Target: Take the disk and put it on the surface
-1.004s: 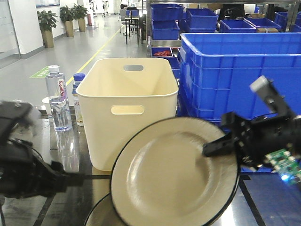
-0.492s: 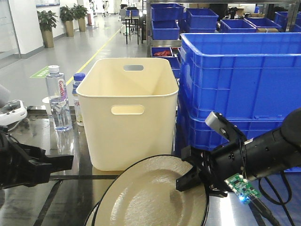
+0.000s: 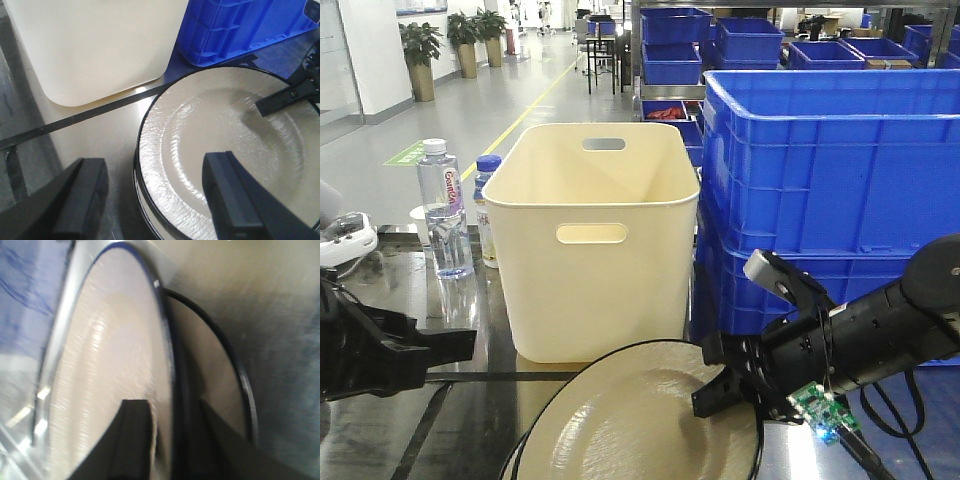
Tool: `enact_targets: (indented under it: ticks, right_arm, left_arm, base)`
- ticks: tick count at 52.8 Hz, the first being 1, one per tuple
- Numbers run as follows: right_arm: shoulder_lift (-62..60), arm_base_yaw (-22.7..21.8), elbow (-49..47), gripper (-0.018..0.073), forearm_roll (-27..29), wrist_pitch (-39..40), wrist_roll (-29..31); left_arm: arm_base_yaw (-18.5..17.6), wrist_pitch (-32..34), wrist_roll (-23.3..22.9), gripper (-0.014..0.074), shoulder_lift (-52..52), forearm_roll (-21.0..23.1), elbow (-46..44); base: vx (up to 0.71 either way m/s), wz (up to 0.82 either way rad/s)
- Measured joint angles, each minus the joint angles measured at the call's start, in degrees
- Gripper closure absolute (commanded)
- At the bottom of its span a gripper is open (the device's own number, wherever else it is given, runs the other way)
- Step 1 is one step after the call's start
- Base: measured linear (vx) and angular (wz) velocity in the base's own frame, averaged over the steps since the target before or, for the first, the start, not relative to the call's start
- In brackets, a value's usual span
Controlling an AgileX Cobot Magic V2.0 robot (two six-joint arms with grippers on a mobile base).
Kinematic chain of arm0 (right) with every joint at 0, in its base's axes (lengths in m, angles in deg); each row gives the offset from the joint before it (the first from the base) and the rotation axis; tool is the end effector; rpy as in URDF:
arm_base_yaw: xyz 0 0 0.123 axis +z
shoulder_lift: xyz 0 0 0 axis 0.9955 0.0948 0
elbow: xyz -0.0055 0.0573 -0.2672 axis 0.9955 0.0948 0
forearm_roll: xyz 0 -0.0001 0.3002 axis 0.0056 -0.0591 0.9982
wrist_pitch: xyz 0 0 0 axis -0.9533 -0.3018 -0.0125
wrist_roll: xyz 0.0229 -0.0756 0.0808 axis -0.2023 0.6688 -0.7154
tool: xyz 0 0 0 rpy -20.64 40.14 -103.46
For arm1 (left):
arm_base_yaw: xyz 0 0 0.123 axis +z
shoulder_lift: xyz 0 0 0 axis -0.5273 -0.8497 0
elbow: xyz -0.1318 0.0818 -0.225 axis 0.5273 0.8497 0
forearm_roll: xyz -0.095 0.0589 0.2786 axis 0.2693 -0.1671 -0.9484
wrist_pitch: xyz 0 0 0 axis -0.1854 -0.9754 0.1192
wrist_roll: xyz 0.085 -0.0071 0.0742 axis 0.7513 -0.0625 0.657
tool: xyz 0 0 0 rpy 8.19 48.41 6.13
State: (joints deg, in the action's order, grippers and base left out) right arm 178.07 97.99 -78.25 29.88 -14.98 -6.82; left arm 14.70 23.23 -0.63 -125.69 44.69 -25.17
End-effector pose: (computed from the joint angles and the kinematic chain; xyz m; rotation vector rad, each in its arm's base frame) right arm 0.3647 0.1515 0.2585 -0.2867 2.6127 0.9144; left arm 0.2726 -0.1148 0.3808 0.4483 2.1021 -0.4695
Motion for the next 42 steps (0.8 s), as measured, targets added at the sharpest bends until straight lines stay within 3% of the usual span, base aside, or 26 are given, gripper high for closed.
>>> enact_targets:
  ticks: [10,24,42]
  right_arm:
    - [-0.19,0.0,-0.18,0.0011,-6.6,-0.42,2.94]
    - [-5.08,0.0,-0.18,-0.0002,-19.17,-0.22,2.93]
    - [-11.19,0.0,-0.18,-0.0002,-20.2,0.14,2.75]
  left_arm:
    - [0.0,0.0,-0.02,0.0083,0.0,-0.13,0.0]
    - [0.0,0.01,-0.02,0.0083,0.0,-0.13,0.0]
    - [0.0,0.13,-0.02,0.0083,0.0,-0.13,0.0]
  base:
    - [0.0,0.0]
    - [0.0,0.0]
    - [0.0,0.0]
